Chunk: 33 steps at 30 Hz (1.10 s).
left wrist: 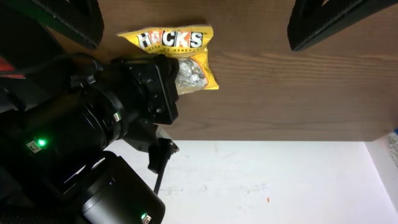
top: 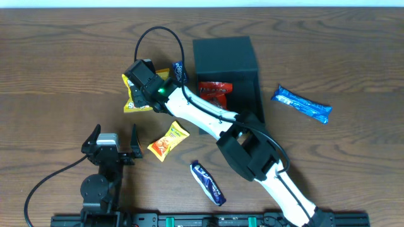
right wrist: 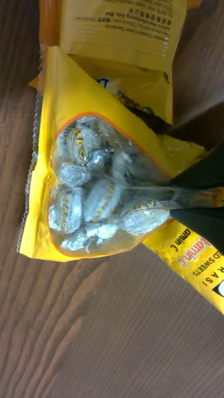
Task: Pack container
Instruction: 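Lower the right gripper and grasp the yellow HACKS bag, then carry the yellow bag right and lower it into the box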
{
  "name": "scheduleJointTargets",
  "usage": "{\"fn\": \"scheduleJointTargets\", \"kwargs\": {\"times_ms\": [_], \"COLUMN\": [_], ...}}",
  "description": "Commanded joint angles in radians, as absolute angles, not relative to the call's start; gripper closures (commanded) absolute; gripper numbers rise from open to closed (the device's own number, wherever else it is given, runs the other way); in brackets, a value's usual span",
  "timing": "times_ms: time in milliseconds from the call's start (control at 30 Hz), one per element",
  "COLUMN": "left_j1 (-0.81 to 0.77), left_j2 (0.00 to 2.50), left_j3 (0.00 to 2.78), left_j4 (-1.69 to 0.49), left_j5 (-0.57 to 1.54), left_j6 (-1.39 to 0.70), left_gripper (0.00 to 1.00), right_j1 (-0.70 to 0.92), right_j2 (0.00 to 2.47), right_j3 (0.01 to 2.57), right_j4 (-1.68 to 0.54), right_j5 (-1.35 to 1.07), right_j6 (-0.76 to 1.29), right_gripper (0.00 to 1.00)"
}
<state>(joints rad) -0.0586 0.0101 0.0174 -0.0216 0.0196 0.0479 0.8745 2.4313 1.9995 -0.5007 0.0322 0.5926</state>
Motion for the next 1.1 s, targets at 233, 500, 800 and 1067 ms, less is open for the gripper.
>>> {"fn": "scheduleJointTargets", "kwargs": {"times_ms": [233, 500, 800, 1067], "left_j1": [-0.053, -0.053, -0.053, -0.053], "left_j2": [0.005, 0.005, 0.005, 0.005], "left_j3": [0.005, 0.005, 0.005, 0.005], "left_j4": [-0.078, -0.078, -0.078, -0.078], "left_j5": [0.012, 0.012, 0.012, 0.012], "left_j6": [0.038, 0.038, 0.038, 0.038], "left_gripper": [0.05, 0.05, 0.05, 0.05], "right_j1": [0.885, 0.885, 0.884, 0.88], "right_j2": [2.425, 2.328, 2.166, 2.012], "right_j3": [2.014, 2.014, 2.014, 2.014], "right_j4": [-0.532, -0.593, -0.74, -0.957], "right_j5": [0.044, 0.094, 0.184, 0.326], "right_j6": [0.59, 0.589, 0.527, 0.36], "right_gripper": [0.99, 0.99, 0.99, 0.99]}}
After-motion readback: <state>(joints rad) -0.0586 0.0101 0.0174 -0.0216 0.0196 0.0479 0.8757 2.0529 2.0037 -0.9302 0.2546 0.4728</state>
